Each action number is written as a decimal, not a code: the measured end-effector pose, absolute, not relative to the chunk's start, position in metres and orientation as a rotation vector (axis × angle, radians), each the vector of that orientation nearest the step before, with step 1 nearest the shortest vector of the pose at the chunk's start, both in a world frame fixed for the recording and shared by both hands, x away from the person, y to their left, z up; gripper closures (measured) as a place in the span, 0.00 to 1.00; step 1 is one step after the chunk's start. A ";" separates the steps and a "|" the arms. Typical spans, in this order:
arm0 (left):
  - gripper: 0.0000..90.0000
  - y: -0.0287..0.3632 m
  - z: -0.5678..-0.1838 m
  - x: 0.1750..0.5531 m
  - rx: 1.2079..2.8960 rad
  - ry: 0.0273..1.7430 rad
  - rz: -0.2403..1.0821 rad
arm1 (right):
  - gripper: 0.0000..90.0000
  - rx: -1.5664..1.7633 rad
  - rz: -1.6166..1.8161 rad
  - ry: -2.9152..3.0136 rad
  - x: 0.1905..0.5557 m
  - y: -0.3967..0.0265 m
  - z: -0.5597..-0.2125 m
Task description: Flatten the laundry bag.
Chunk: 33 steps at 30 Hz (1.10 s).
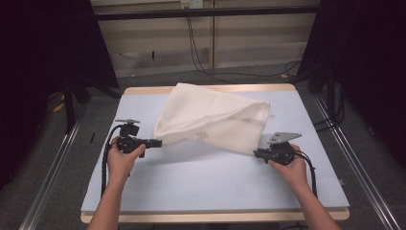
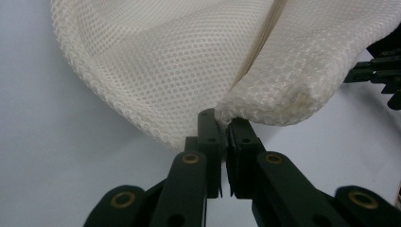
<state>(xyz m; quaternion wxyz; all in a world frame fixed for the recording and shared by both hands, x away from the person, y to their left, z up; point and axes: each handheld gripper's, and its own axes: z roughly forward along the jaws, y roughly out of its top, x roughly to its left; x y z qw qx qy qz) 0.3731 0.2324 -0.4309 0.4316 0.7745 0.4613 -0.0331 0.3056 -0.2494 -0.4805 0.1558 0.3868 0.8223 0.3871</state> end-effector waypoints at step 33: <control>0.95 0.253 -0.453 0.361 1.957 1.198 -0.101 | 0.95 1.161 1.105 2.253 0.323 -0.268 -0.485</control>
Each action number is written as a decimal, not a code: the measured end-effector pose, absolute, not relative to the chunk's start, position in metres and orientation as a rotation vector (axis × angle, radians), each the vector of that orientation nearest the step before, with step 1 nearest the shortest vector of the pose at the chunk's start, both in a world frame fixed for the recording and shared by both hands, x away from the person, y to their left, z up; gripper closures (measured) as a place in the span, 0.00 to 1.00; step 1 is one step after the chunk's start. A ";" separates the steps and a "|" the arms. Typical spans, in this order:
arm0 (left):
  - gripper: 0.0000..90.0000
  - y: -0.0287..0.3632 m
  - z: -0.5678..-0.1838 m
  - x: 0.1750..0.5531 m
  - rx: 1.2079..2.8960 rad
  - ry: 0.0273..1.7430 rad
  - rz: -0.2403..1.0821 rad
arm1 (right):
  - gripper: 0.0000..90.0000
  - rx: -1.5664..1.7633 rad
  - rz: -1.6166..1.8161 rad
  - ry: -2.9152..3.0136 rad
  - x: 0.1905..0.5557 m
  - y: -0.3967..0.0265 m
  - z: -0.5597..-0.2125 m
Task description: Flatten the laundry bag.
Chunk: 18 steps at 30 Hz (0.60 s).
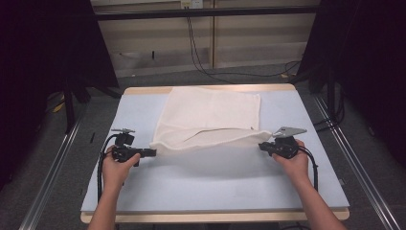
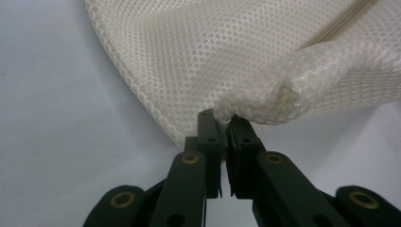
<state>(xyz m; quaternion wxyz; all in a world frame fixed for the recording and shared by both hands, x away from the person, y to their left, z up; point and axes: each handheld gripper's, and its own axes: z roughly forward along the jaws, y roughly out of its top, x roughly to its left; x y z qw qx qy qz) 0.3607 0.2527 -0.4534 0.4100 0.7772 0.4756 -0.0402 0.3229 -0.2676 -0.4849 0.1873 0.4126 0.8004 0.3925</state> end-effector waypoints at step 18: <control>0.95 0.257 -0.454 0.360 1.959 1.213 -0.089 | 0.95 1.169 1.132 2.255 0.325 -0.271 -0.484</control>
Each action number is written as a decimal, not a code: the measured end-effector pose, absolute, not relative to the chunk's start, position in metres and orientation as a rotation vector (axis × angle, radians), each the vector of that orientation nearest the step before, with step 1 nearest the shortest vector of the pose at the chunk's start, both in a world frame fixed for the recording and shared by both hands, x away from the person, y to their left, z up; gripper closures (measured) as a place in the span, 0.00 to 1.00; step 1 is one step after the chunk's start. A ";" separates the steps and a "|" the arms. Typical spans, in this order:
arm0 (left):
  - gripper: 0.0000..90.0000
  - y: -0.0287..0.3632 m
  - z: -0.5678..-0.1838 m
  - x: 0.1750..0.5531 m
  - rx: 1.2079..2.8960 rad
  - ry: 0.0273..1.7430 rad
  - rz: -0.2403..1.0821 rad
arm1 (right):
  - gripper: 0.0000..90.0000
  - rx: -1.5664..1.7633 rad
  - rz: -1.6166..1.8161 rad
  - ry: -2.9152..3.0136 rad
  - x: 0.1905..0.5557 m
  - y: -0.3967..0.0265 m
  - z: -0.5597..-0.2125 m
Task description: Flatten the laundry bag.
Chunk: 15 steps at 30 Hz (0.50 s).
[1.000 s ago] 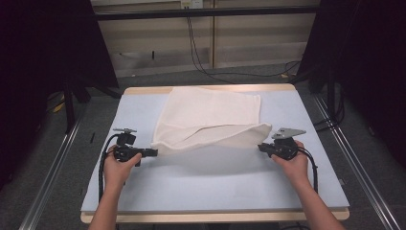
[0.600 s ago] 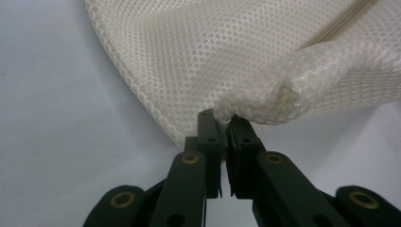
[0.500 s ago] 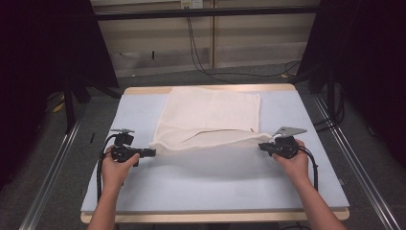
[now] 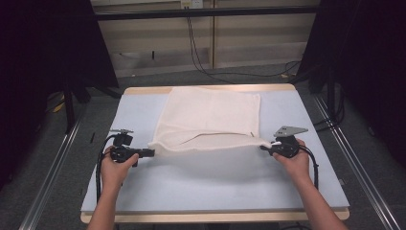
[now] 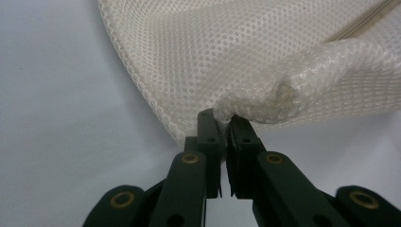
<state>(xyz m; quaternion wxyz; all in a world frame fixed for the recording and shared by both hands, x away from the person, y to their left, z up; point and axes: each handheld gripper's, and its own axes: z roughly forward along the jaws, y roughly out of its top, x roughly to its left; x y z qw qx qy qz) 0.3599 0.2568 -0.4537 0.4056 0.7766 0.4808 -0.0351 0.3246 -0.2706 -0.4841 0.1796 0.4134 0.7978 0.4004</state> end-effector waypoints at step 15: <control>0.95 0.258 -0.455 0.359 1.964 1.215 -0.082 | 0.95 1.181 1.124 2.244 0.328 -0.273 -0.485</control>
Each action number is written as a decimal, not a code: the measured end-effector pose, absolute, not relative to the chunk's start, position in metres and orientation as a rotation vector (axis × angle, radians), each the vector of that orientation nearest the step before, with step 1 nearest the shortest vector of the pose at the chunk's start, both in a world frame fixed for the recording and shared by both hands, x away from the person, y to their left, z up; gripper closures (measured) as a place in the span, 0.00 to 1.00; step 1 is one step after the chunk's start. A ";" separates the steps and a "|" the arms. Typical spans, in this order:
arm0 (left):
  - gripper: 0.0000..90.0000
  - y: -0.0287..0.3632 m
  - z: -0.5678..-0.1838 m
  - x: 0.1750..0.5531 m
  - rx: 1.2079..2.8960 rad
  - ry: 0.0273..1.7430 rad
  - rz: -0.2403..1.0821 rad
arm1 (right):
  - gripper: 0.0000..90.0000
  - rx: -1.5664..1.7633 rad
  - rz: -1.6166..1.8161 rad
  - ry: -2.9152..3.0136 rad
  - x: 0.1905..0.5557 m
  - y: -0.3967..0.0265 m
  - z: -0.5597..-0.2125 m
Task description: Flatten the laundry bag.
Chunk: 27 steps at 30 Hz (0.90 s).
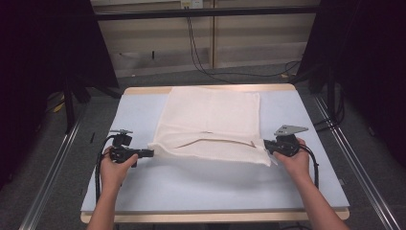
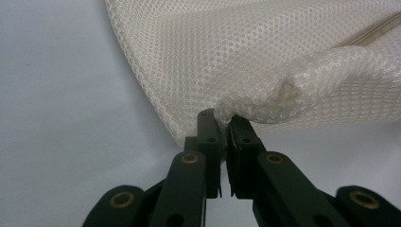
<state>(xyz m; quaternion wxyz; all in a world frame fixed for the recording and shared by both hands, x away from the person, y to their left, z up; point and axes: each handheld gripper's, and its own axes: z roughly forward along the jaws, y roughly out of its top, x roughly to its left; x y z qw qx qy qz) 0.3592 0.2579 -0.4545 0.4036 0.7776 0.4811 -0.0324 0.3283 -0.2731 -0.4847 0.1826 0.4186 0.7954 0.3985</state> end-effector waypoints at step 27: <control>0.94 0.251 -0.456 0.352 1.996 1.190 -0.105 | 0.91 1.141 1.034 2.220 0.336 -0.279 -0.485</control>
